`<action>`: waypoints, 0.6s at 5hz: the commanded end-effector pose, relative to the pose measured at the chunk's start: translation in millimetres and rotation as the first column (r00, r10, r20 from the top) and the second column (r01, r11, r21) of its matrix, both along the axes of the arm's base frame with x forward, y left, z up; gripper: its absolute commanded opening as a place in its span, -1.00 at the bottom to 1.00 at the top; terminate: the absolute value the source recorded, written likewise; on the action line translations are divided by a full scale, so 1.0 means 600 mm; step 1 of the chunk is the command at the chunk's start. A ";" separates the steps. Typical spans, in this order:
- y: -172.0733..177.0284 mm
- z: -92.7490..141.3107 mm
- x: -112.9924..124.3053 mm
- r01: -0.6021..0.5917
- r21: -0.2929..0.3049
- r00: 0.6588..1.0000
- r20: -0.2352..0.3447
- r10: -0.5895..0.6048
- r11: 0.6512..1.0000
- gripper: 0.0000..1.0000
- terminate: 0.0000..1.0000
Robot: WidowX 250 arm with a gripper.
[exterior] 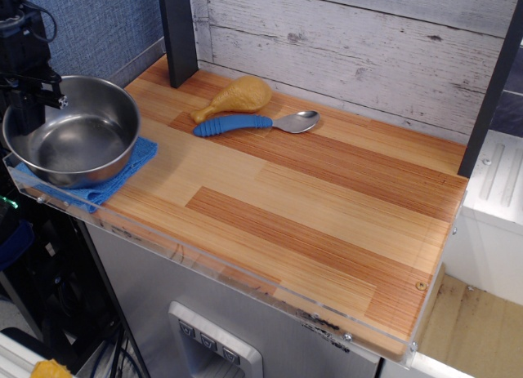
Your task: Put the silver pot onto the blue rag.
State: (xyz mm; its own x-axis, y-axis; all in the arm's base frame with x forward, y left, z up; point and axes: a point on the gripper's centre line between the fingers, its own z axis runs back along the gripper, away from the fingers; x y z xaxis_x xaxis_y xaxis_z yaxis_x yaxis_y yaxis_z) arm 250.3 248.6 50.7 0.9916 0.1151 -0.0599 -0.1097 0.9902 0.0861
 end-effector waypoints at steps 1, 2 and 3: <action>-0.008 0.043 -0.008 0.043 0.057 0.999 -0.018 -0.042 0.997 1.00 -1.00; -0.019 0.078 -0.006 0.057 0.009 0.998 0.013 -0.057 0.998 1.00 -1.00; -0.040 0.130 -0.006 0.097 -0.007 0.993 0.068 -0.096 0.995 1.00 -1.00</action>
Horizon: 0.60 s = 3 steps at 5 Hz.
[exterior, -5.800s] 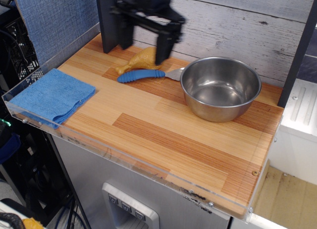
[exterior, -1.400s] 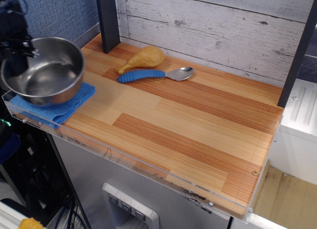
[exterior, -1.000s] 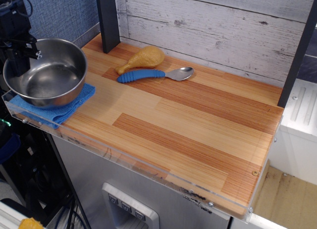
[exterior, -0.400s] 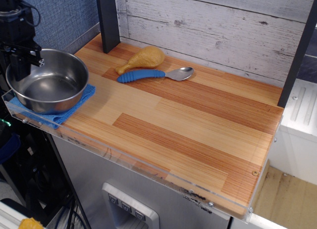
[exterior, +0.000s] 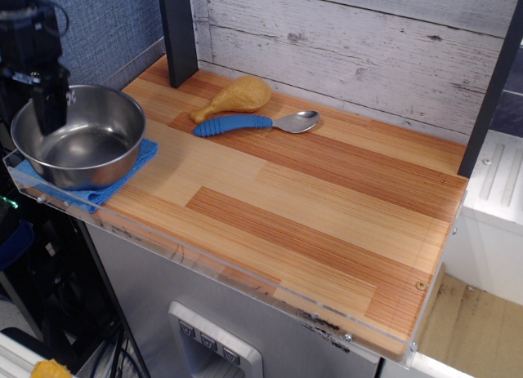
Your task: Put the silver pot onto the blue rag.
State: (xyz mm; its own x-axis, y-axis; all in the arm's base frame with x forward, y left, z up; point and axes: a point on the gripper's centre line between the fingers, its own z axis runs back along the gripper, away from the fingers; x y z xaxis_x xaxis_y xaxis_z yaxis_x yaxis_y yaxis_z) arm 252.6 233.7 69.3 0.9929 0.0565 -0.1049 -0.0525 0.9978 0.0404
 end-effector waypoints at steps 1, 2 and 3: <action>-0.047 0.176 -0.023 0.060 0.095 0.982 0.174 -0.076 0.994 1.00 -1.00; -0.089 0.248 -0.038 0.068 0.116 0.969 0.230 -0.094 0.991 1.00 -1.00; -0.133 0.275 -0.031 0.110 0.077 0.961 0.245 -0.126 0.991 1.00 -1.00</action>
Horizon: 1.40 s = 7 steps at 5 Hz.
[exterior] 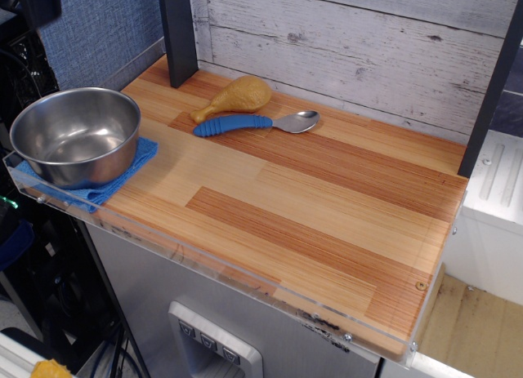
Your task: Put the silver pot onto the blue rag.
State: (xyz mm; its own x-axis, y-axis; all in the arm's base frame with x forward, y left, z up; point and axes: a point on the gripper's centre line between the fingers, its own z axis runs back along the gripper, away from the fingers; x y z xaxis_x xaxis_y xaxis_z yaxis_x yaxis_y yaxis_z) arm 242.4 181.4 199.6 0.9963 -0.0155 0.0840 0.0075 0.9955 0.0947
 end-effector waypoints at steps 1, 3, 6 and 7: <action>-0.074 0.058 -0.007 0.061 0.026 0.997 0.045 -0.062 0.998 1.00 -1.00; -0.086 0.033 0.005 -0.034 0.029 0.999 -0.035 0.035 0.999 1.00 -1.00; -0.086 0.033 0.005 -0.034 0.029 0.999 -0.035 0.035 0.999 1.00 -1.00; -0.086 0.033 0.005 -0.034 0.029 0.999 -0.035 0.035 0.999 1.00 -1.00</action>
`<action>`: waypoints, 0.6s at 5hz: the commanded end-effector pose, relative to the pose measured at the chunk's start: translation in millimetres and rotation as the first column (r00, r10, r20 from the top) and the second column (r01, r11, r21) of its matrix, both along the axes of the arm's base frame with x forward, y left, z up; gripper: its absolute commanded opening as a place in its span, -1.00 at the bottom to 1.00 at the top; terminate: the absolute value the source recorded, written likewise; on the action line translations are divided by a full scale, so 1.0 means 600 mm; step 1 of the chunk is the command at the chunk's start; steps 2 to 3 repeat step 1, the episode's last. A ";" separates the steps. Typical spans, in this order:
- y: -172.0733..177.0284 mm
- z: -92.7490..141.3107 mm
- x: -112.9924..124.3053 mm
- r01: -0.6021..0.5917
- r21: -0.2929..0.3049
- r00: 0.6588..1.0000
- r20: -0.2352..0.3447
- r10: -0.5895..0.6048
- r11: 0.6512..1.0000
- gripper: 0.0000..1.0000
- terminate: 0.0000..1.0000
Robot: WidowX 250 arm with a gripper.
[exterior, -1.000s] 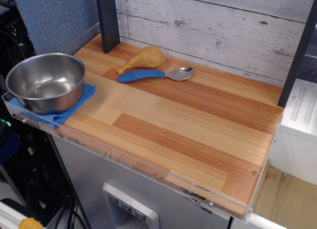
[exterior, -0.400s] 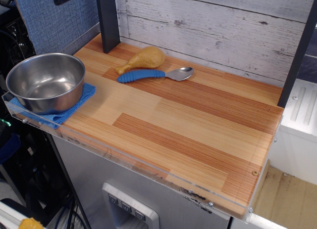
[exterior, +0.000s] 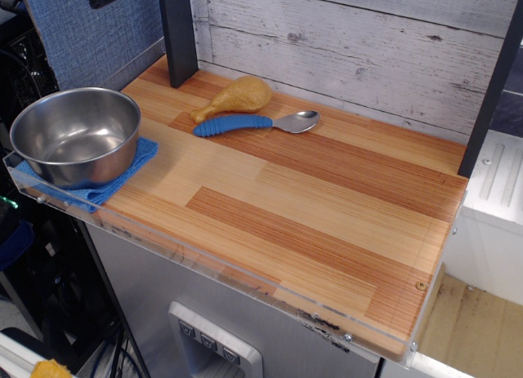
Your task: Put the silver pot onto the blue rag.
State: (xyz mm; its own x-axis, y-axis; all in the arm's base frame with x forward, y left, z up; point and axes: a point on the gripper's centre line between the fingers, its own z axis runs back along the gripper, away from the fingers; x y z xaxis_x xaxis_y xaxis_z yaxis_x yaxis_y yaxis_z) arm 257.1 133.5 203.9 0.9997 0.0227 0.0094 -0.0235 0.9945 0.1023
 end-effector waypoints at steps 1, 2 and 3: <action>-0.006 0.026 -0.020 0.005 0.022 0.999 0.038 -0.006 1.000 1.00 1.00; -0.006 0.026 -0.020 0.005 0.022 0.999 0.038 -0.006 1.000 1.00 1.00; -0.006 0.026 -0.020 0.005 0.022 0.999 0.038 -0.006 1.000 1.00 1.00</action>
